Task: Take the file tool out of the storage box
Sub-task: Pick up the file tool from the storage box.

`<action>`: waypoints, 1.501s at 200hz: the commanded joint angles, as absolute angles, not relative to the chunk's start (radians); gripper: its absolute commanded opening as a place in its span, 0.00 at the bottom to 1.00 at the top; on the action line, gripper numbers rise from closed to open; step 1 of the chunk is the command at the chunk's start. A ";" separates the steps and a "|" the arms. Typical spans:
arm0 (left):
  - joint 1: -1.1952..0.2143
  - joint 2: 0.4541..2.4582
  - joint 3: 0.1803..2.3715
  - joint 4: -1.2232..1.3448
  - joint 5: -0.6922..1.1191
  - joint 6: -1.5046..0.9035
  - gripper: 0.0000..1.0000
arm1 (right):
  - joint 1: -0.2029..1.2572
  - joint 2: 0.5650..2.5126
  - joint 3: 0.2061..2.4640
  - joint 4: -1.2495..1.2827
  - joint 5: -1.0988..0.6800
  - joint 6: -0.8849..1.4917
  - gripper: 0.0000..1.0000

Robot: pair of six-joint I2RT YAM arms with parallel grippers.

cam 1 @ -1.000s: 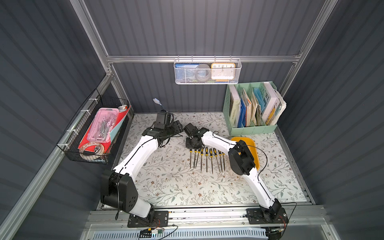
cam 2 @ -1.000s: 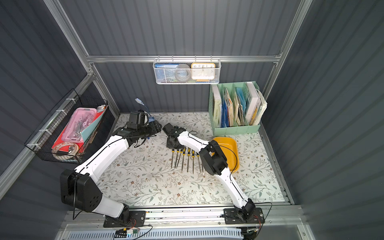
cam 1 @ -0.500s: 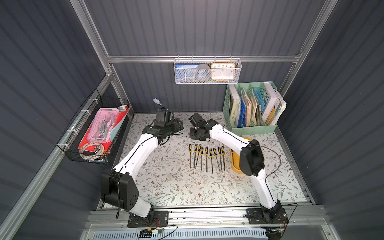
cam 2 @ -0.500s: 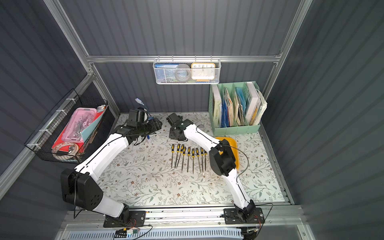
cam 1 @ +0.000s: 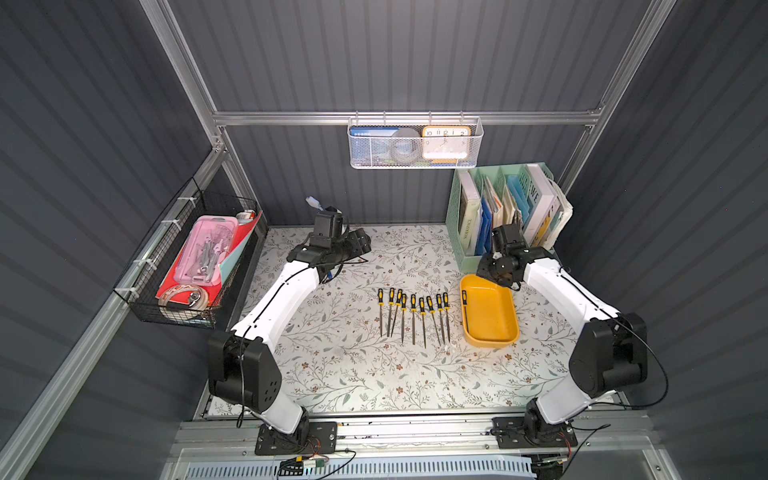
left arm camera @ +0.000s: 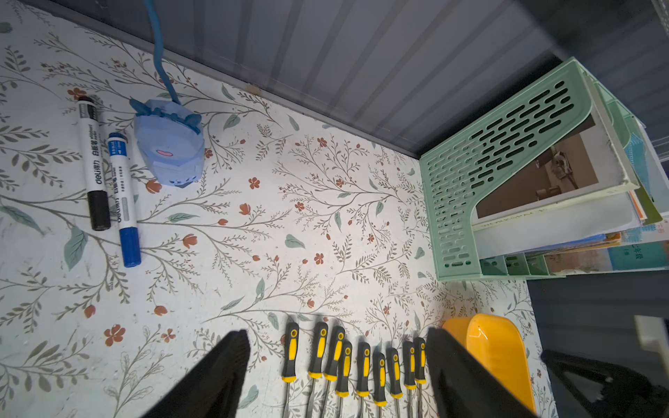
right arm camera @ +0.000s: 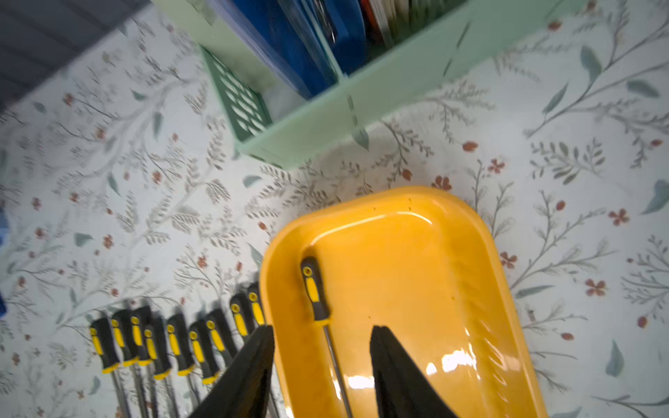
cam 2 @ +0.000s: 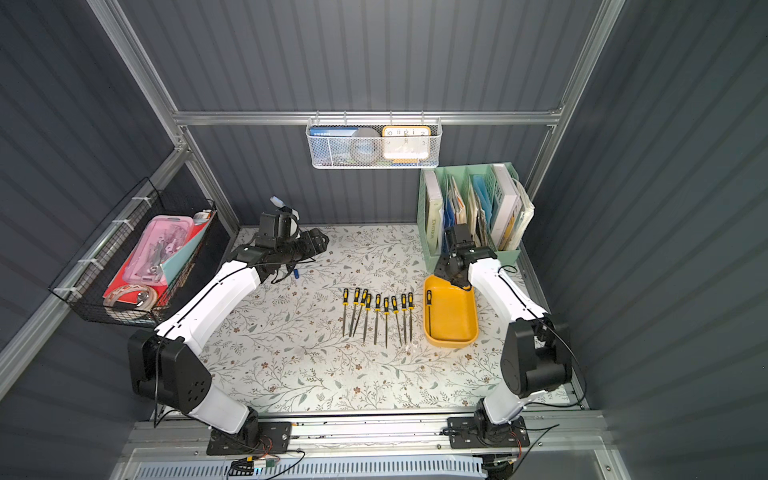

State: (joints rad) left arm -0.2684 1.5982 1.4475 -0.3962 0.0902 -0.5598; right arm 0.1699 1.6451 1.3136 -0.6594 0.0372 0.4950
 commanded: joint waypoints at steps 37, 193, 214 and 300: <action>-0.267 1.611 1.474 -0.390 0.106 -0.515 0.83 | 0.146 1.829 1.357 -0.709 -0.129 0.404 0.52; -0.267 1.591 1.448 -0.411 0.088 -0.530 0.84 | 0.190 2.022 1.410 -0.706 -0.079 0.359 0.46; -0.267 1.588 1.447 -0.413 0.084 -0.533 0.84 | 0.192 2.023 1.408 -0.725 -0.035 0.358 0.36; -0.267 1.595 1.450 -0.315 0.374 -0.481 0.86 | 0.160 1.837 1.401 -0.688 -0.175 0.381 0.00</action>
State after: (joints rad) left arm -0.2676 1.6093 1.4528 -0.3862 0.1669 -0.5327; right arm 0.1810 1.9831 1.4006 -0.7189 -0.0761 0.3580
